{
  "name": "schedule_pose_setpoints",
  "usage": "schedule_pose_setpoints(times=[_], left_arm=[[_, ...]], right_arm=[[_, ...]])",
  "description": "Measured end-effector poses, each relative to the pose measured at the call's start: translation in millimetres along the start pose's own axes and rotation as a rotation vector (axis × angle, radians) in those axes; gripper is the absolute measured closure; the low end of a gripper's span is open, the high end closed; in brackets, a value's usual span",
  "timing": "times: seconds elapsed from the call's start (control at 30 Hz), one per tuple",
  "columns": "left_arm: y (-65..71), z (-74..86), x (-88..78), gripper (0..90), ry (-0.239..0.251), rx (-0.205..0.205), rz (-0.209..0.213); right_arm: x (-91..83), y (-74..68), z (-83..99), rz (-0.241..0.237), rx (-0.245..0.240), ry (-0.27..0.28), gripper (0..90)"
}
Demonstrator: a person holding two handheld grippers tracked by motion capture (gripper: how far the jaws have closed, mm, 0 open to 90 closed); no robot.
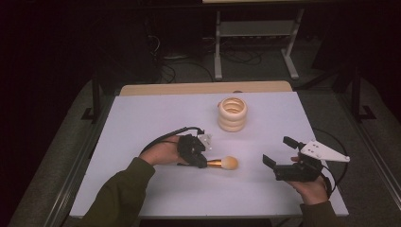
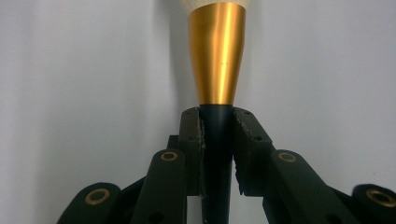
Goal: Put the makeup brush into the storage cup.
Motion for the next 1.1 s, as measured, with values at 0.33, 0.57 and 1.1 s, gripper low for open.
schedule_pose_setpoints(times=[0.33,0.57,1.1], left_arm=[[1.2,-0.8,-14.2,75.3,0.137,-0.056,-0.073],[3.5,-3.1,-26.3,75.4,0.239,-0.1,-0.143],[16.9,2.1,-48.2,75.3,0.504,-0.184,-0.27]], right_arm=[[0.0,-0.8,-0.3,0.0,0.004,0.0,0.0],[1.8,-1.7,-0.7,-0.005,-0.005,0.0,0.0],[7.8,-6.0,-3.3,-0.014,-0.014,-0.024,0.0]])
Point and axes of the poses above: each handheld gripper's, and its own axes: x roughly forward along the jaws, z roughly out of its underside, y roughly to its right, the point moved 9 cm from there along x, roughly forward along the jaws, and after that the axes turned 11 degrees about z, right-handed, at the moved point
